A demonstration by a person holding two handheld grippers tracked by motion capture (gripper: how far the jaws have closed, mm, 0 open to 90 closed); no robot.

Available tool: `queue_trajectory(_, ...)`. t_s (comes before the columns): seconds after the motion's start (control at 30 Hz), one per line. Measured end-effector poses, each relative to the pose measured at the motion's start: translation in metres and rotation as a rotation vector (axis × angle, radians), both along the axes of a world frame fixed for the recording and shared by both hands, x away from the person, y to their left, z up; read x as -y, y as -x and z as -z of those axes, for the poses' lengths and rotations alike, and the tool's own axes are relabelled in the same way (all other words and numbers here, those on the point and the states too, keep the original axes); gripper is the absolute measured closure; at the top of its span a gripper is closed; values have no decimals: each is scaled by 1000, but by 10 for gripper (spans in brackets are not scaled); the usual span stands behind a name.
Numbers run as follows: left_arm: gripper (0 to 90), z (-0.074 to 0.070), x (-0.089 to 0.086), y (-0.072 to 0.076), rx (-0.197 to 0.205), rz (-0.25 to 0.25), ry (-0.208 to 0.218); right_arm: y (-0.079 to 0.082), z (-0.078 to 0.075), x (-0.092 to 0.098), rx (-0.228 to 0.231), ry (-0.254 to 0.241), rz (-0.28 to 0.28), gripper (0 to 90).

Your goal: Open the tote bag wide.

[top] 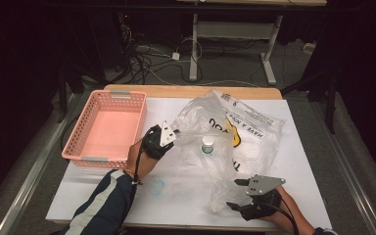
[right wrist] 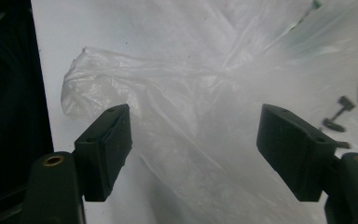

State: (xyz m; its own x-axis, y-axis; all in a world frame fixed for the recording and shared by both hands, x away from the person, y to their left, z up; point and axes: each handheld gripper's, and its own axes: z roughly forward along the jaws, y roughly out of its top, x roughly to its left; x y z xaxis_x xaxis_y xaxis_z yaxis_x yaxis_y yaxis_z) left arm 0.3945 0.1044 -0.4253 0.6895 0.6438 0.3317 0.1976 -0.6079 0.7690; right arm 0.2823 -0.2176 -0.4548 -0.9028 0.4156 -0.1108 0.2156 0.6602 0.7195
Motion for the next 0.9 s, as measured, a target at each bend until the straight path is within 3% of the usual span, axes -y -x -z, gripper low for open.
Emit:
queue_trajectory(0.07,871,0,0,0,-4,-3,4,-4,7,-3,-19,22,-2,354)
queue_trajectory(0.13,871,0,0,0,0,-4,-4,-10,13,-5,-38,65,-6,571)
queue_trajectory(0.2,871,-2,-2,1,6,-3,-4,-16,17,-5,-70,93,-15,646)
queue_trajectory(0.23,871,-3,-2,1,10,-6,-1,-18,16,-4,-87,80,-6,746)
queue_trajectory(0.3,871,-4,-3,0,14,-12,5,-20,14,-3,-63,103,11,865)
queue_trajectory(0.4,871,-5,-3,0,14,-18,9,-20,7,0,-25,85,23,889)
queue_trajectory(0.6,871,-11,0,4,31,-20,-1,-13,-20,14,92,-43,93,899)
queue_trajectory(0.73,871,-15,-1,6,44,-23,5,-11,-31,24,150,-101,140,900)
queue_trajectory(0.9,871,-18,-4,5,57,-33,13,-12,-38,33,175,-166,188,900)
